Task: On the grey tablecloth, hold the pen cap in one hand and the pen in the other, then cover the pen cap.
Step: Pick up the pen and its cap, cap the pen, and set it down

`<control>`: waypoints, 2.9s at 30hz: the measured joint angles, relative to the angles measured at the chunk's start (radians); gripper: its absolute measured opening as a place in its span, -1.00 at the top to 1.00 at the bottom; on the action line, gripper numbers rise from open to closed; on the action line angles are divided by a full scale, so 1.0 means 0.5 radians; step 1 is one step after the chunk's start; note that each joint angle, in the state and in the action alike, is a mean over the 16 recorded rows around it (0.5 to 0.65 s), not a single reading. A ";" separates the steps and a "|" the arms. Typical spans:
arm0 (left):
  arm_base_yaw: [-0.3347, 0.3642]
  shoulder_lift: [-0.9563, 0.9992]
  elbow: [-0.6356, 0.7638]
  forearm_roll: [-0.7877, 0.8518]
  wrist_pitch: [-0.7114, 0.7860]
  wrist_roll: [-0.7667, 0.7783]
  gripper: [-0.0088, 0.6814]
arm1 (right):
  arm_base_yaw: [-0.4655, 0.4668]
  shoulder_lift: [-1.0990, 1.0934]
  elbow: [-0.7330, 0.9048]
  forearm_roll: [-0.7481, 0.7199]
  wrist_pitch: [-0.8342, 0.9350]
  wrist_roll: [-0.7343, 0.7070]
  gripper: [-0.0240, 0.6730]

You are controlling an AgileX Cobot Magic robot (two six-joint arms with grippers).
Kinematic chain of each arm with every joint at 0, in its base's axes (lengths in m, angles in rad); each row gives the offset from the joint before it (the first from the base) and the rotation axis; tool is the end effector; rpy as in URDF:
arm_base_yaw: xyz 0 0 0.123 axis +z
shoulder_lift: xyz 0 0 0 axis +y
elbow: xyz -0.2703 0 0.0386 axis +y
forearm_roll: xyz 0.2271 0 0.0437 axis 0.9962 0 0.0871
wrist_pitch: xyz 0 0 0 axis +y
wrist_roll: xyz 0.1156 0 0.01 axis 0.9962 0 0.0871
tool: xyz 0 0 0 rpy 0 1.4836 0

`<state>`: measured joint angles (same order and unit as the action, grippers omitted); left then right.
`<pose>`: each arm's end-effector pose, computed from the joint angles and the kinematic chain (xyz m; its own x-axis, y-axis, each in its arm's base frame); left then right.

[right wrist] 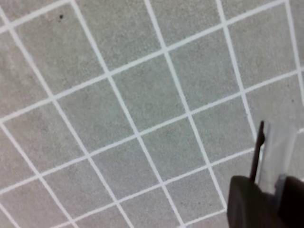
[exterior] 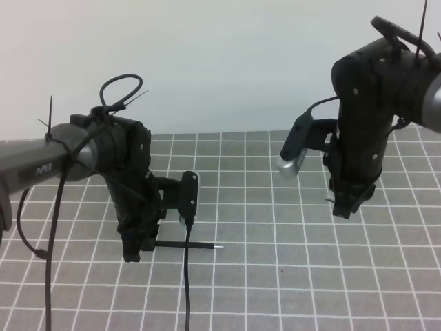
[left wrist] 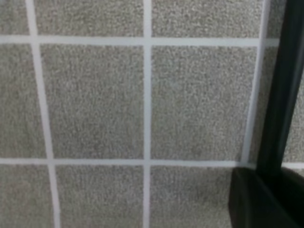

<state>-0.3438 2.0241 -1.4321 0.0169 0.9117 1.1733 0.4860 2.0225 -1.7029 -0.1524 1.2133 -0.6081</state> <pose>0.3617 -0.1279 0.1440 -0.0409 0.9981 -0.0458 0.9880 0.0473 0.1474 0.3585 0.1707 0.2056 -0.4176 -0.9085 -0.0148 -0.8908 0.4125 -0.1903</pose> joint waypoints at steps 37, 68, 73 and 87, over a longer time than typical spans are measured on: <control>-0.038 -1.435 0.003 -0.197 -0.043 0.148 0.97 | 0.000 -0.584 -0.207 0.357 0.024 -0.222 0.66; -0.298 -1.452 0.231 -0.070 -0.143 0.198 0.97 | -0.005 -0.752 -0.162 -0.486 -0.699 0.893 0.66; -0.298 -1.452 0.246 -0.067 -0.162 0.198 0.97 | -0.009 -0.838 -0.162 -0.714 -1.076 1.309 0.66; -0.298 -1.452 0.247 -0.061 -0.193 0.198 0.97 | -0.016 -1.073 -0.081 -1.810 -1.933 2.663 0.66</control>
<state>-0.4925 1.2981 -1.3084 -0.0138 0.8152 1.2723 0.4777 1.4860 -1.7436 -1.0573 0.2466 0.7236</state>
